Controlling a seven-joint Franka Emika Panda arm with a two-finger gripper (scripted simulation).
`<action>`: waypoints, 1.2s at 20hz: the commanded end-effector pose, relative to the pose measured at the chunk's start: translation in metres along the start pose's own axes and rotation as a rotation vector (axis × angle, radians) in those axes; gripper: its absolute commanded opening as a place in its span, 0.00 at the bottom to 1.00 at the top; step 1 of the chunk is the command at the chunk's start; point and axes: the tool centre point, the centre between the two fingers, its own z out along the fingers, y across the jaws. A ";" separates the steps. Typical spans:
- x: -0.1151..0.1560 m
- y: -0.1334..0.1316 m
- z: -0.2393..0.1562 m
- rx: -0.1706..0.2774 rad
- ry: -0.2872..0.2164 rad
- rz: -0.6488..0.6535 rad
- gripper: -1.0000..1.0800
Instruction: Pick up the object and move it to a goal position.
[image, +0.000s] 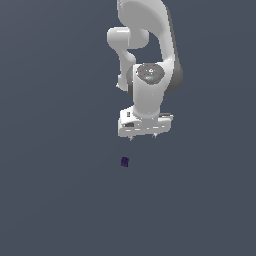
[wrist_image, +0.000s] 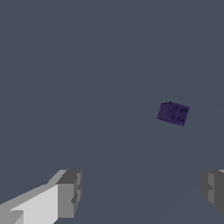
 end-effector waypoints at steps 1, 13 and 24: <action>0.000 0.000 0.000 0.000 0.000 0.000 0.96; 0.004 -0.037 -0.013 0.018 0.012 -0.053 0.96; 0.023 0.005 0.019 0.010 0.012 0.074 0.96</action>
